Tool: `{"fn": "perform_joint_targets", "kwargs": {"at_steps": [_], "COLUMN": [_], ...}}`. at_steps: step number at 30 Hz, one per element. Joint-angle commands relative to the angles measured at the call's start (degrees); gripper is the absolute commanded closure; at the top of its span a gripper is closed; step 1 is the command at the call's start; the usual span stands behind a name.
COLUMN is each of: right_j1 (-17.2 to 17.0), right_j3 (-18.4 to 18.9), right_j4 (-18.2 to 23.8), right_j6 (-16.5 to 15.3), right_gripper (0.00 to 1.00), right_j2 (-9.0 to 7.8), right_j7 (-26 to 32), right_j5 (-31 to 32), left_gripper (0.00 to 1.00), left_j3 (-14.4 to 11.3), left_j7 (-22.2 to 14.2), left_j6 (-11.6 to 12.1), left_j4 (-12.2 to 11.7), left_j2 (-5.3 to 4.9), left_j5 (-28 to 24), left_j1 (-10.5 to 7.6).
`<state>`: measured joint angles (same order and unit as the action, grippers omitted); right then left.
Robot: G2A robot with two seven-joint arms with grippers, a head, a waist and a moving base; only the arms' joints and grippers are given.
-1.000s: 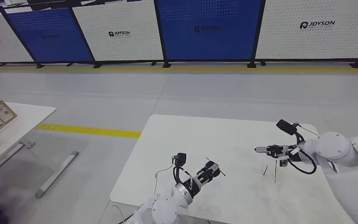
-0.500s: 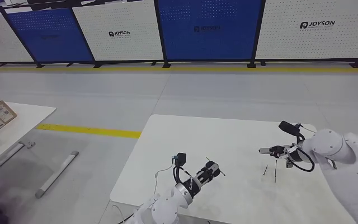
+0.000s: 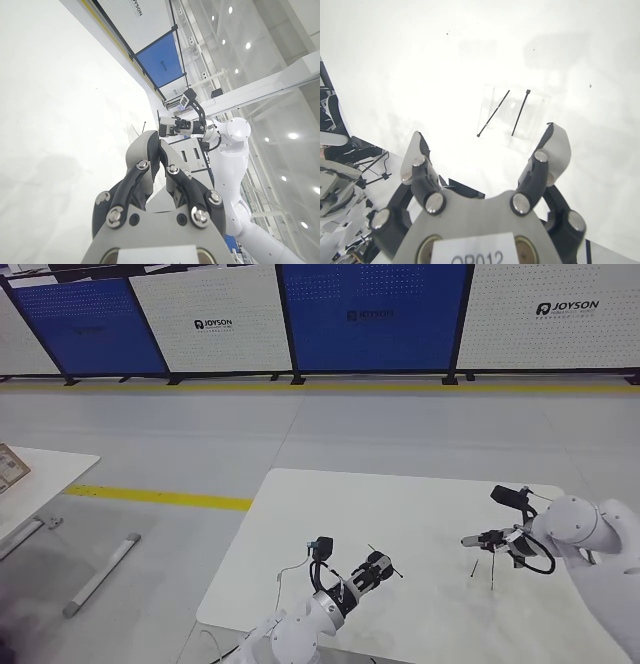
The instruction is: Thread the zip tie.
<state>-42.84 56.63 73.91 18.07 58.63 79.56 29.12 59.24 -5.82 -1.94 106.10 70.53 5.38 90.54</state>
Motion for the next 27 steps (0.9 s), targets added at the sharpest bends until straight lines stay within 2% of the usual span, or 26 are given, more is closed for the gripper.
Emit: {"fn": "perform_joint_targets", "kwargs": {"at_steps": [1,12,13,14,15,16,18,20,27], "right_j1": [-0.8,-2.2,-2.3,-2.3,-2.2,-2.0,-1.3,-0.5,2.6], "right_j3": [0.1,2.3,2.1,1.8,1.5,1.1,0.0,-1.0,-5.3], "right_j4": [0.0,1.7,1.6,1.4,1.1,0.8,-0.3,-1.4,-5.2], "right_j6": [0.0,0.5,0.4,0.4,0.4,0.2,-0.1,-0.2,1.4], "right_gripper": [0.0,0.0,0.05,0.37,0.47,0.43,0.45,0.52,0.53], "right_j2": [-0.04,-1.11,-1.19,-1.27,-1.31,-1.34,-1.38,-1.39,-1.09], "right_j7": [-1.6,0.1,0.1,0.1,0.1,0.1,0.1,0.1,0.1], "right_j5": [0.1,1.6,1.5,1.5,1.1,0.9,0.0,-0.5,-0.6], "left_gripper": [1.0,1.0,1.0,1.0,1.0,1.0,1.0,1.0,1.0], "left_j3": [0.0,0.0,0.0,0.0,0.0,0.0,0.0,0.0,0.0], "left_j7": [0.0,0.0,0.0,0.0,0.0,0.0,0.0,0.0,0.0], "left_j6": [0.0,0.0,0.0,0.0,0.0,0.0,0.0,0.0,0.0], "left_j4": [0.0,0.0,0.0,0.0,0.0,0.0,0.0,0.0,0.0], "left_j2": [0.0,0.0,0.0,0.0,0.0,0.0,0.0,0.0,0.0], "left_j5": [0.0,0.0,0.0,0.0,0.0,0.0,0.0,0.0,0.0], "left_j1": [0.0,0.0,0.0,0.0,0.0,0.0,0.0,0.0,0.0]}}
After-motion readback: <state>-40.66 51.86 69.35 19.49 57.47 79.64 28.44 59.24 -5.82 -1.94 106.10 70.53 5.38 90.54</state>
